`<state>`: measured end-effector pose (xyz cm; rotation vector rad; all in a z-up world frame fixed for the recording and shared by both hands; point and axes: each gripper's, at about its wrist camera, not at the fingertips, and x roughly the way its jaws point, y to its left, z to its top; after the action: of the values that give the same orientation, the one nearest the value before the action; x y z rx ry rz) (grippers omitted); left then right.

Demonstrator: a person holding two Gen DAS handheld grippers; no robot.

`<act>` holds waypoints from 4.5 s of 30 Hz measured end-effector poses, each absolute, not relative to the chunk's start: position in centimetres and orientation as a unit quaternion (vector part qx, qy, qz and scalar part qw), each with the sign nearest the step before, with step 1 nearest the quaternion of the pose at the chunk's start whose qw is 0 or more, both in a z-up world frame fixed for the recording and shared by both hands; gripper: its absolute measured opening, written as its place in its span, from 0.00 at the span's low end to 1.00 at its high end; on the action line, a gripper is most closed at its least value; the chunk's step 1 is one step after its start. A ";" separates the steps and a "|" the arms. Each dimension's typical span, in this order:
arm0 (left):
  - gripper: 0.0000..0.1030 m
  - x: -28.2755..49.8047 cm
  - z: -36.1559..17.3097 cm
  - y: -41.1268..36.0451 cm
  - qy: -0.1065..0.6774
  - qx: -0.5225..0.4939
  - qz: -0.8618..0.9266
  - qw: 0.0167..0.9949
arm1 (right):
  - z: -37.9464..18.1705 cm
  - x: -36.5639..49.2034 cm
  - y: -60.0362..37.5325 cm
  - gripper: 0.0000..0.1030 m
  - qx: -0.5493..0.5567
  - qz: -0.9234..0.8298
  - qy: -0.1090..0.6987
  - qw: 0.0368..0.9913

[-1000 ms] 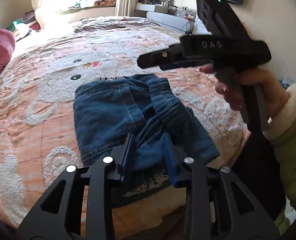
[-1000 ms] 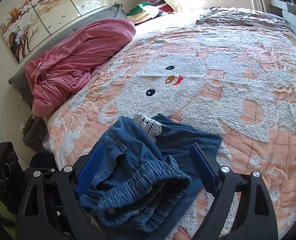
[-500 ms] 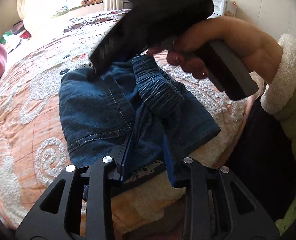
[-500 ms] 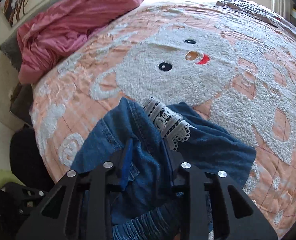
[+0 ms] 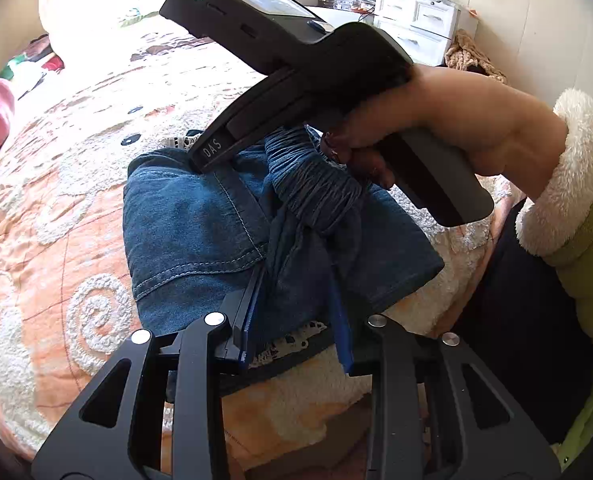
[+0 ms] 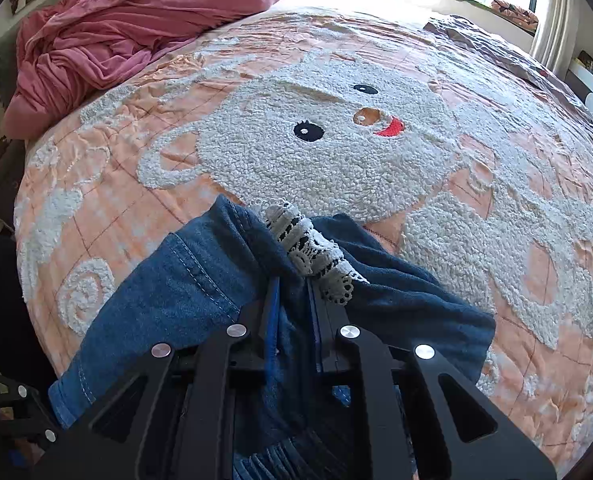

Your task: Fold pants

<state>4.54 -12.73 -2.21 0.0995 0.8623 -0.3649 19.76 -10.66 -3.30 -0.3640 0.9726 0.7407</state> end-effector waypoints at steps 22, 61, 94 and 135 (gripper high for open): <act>0.32 4.3 -1.4 -11.9 0.414 0.034 -0.188 0.890 | 2.2 17.5 -16.4 0.57 -0.036 0.350 0.403 0.845; 0.67 11.9 0.3 -3.1 0.469 -0.075 -0.128 0.870 | 2.0 0.1 -16.0 0.71 -0.199 0.407 0.307 0.837; 0.67 14.4 -2.3 -4.3 0.478 -0.060 -0.145 0.864 | 0.1 -1.6 -10.7 0.17 -0.288 0.441 0.281 0.802; 0.85 10.0 3.0 -4.8 0.409 -0.043 -0.155 0.898 | 7.4 2.3 -23.5 0.77 -0.010 0.369 0.302 0.879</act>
<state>9.98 -4.80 2.99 -0.0901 0.8468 -0.3201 2.30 -23.50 7.45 -0.0205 0.6294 0.7694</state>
